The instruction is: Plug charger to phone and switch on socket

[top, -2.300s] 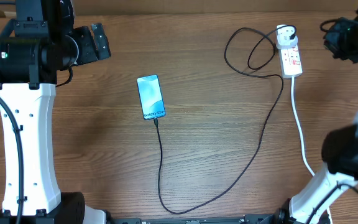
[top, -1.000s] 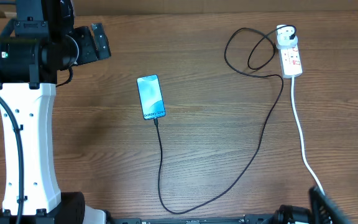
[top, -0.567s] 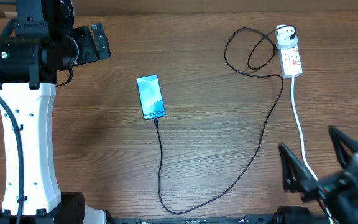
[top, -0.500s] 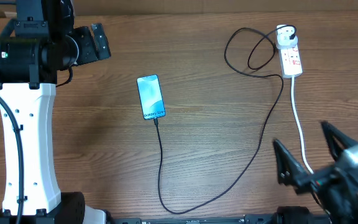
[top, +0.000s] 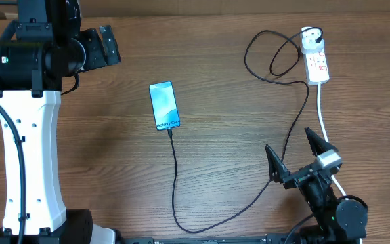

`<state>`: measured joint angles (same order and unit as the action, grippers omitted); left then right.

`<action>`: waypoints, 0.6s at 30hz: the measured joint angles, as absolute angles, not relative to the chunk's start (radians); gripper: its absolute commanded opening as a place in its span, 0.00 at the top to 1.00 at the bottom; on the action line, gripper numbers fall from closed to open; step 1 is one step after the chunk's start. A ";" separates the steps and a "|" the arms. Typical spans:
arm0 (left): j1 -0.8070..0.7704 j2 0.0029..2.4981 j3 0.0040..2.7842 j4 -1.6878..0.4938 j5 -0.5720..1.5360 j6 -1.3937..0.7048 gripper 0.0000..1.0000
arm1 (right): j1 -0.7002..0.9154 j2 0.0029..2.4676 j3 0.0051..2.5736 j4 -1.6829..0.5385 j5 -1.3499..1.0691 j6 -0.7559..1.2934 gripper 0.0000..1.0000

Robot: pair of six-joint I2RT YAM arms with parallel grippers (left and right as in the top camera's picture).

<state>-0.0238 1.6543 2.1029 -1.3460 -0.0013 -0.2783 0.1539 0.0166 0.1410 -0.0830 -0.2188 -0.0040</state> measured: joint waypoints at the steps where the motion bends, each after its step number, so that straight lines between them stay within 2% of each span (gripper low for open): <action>1: -0.024 1.654 2.103 -1.346 -0.001 -0.278 0.00 | 0.159 0.017 0.130 -0.082 -0.200 -0.004 0.00; 10: -0.024 1.654 2.103 -1.346 -0.001 -0.278 0.01 | 0.164 0.015 0.018 -0.095 -0.102 -0.004 0.00; 18: -0.024 1.654 2.103 -1.346 -0.001 -0.278 0.00 | 0.165 0.014 0.018 -0.081 -0.089 -0.003 0.00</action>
